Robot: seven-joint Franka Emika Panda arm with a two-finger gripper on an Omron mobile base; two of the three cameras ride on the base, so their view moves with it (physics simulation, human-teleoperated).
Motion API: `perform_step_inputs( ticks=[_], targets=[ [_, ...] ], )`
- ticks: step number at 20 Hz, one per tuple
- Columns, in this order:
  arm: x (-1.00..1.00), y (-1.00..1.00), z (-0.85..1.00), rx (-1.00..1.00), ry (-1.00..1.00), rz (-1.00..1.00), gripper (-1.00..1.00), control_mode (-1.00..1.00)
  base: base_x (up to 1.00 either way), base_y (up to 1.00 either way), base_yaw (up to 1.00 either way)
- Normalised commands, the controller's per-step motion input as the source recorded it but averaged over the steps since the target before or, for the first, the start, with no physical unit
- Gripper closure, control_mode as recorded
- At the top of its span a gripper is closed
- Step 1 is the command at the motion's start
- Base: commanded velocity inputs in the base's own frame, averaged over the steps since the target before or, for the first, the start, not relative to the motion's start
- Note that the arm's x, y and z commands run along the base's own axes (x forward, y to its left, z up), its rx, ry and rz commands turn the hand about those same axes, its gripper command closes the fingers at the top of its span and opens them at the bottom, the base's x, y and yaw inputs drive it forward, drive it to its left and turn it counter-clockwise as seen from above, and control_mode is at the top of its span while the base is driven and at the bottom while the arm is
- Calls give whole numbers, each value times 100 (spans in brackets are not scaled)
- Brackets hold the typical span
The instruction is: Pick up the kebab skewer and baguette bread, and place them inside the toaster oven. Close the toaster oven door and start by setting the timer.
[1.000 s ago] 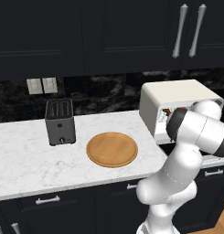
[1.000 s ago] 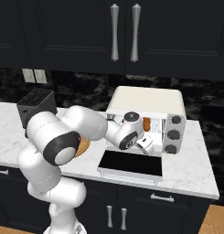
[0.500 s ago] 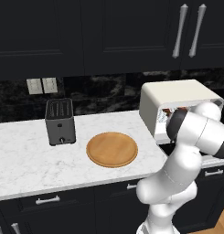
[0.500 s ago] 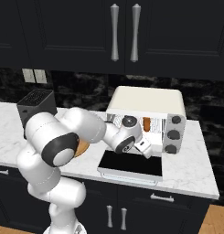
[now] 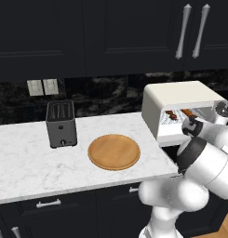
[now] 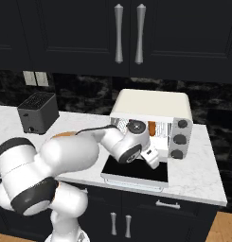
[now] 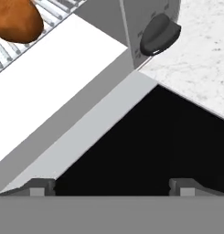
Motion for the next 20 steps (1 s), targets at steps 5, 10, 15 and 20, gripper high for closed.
perform_step_inputs(
  ticks=[5, 10, 15, 20],
  targets=[
    [-78, 15, 19, 0, 4, 12, -100, -100, 0, 0, 0],
    [-93, 33, 0, 0, 1, 13, -100, -100, 0, 0, 0],
    [-44, 10, -25, -4, 9, 14, -100, -100, 0, 0, 0],
    [-24, 0, -33, -3, 22, 21, -100, -100, 0, 0, 0]
  ],
)
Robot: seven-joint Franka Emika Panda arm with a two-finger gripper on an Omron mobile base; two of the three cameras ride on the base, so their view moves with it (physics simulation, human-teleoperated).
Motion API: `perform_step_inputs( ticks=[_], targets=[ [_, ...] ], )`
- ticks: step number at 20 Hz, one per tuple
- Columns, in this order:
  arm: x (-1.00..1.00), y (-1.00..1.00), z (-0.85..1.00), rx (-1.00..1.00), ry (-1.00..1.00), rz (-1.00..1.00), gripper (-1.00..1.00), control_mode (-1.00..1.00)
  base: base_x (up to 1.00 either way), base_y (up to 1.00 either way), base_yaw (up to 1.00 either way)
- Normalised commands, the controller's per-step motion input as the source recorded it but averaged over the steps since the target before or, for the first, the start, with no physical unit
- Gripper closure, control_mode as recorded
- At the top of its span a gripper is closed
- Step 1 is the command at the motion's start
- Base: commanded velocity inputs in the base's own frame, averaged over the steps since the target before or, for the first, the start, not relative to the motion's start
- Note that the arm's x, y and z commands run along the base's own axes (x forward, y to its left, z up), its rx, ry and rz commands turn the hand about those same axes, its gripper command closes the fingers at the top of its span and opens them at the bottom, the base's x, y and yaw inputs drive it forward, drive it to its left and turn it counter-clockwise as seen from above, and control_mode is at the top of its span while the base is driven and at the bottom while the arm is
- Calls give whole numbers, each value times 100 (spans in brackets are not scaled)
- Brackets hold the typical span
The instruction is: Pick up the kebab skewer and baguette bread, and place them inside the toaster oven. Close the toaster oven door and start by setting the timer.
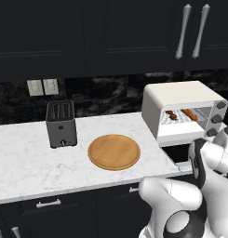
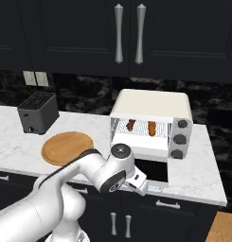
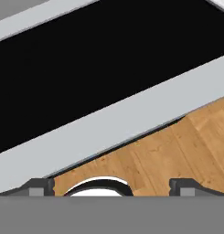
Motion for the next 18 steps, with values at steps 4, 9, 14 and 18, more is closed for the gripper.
perform_step_inputs(
  ticks=[4, 9, 14, 18],
  targets=[
    [-7, -28, -49, 0, 17, 18, -100, -100, 0, 0, 0],
    [-6, -29, -51, 0, 0, 18, -100, -100, 0, 0, 0],
    [11, 0, -22, 0, -1, 8, -100, -100, 0, 0, 0],
    [24, -1, -20, 0, 0, 5, -100, -100, 0, 0, 0]
  ],
)
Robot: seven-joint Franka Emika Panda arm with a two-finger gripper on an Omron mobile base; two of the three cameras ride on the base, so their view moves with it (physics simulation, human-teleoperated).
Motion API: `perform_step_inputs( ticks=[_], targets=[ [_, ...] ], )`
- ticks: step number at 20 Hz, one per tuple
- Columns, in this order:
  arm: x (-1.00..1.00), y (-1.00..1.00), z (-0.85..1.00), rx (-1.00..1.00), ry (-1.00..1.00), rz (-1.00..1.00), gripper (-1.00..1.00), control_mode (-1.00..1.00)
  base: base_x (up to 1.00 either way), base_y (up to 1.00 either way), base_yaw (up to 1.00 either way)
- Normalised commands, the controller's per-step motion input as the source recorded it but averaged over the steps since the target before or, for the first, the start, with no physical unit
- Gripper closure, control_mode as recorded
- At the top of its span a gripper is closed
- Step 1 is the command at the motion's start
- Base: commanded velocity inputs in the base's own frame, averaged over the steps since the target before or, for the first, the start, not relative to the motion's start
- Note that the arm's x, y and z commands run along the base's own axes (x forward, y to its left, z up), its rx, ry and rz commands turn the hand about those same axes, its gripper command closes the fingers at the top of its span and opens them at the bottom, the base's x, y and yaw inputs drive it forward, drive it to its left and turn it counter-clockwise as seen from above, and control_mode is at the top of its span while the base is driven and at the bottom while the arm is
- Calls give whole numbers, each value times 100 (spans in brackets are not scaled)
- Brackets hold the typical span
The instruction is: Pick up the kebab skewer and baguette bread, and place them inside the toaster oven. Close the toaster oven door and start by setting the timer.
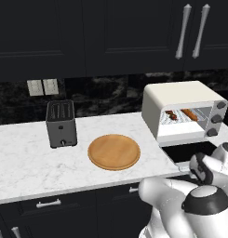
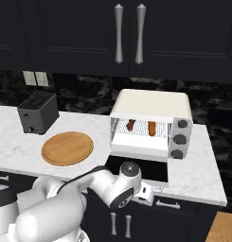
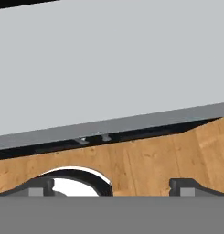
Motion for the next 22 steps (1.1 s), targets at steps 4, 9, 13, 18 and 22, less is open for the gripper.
perform_step_inputs(
  ticks=[4, 9, 13, 18, 22],
  targets=[
    [13, -7, -21, 0, 0, 2, -100, -100, 0, 0, 0],
    [28, -7, -18, 0, 0, 0, -100, -100, 0, 0, 0],
    [34, -5, -3, 0, -1, 0, -100, -100, 0, 0, 0],
    [40, -4, 1, 0, -2, 0, -100, -100, 0, 0, 0],
    [27, 0, 32, 0, 0, 0, -100, -100, 0, 0, 0]
  ],
)
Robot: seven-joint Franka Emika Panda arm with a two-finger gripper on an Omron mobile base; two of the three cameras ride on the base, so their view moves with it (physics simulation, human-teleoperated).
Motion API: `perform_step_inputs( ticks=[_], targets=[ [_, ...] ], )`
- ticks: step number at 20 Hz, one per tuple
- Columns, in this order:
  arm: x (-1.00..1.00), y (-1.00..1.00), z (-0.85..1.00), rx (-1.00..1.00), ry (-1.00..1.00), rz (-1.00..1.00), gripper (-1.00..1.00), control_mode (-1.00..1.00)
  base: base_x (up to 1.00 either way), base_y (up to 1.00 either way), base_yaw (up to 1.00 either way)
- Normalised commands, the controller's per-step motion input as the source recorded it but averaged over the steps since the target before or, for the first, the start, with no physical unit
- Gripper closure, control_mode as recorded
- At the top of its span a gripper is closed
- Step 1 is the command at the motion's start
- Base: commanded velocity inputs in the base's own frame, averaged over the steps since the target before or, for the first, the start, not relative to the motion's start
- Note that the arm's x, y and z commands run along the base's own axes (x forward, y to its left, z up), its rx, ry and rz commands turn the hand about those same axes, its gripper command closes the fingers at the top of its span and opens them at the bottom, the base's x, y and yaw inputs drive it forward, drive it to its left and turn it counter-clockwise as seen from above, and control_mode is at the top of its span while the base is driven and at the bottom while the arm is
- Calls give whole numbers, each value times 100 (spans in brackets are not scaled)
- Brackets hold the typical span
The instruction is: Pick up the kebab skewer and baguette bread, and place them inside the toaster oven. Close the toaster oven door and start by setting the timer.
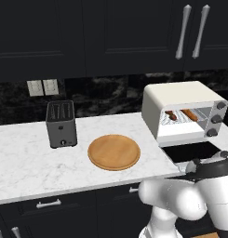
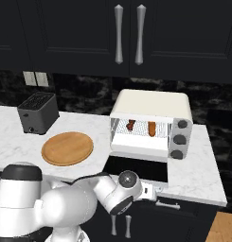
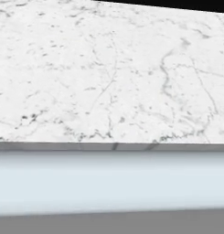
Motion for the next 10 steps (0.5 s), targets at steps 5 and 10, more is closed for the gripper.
perform_step_inputs(
  ticks=[5, 10],
  targets=[
    [39, 0, 31, 2, 0, 0, -100, -100, 0, 0, 0],
    [57, 0, 28, 4, -1, 0, -100, -100, 0, 0, 0]
  ],
)
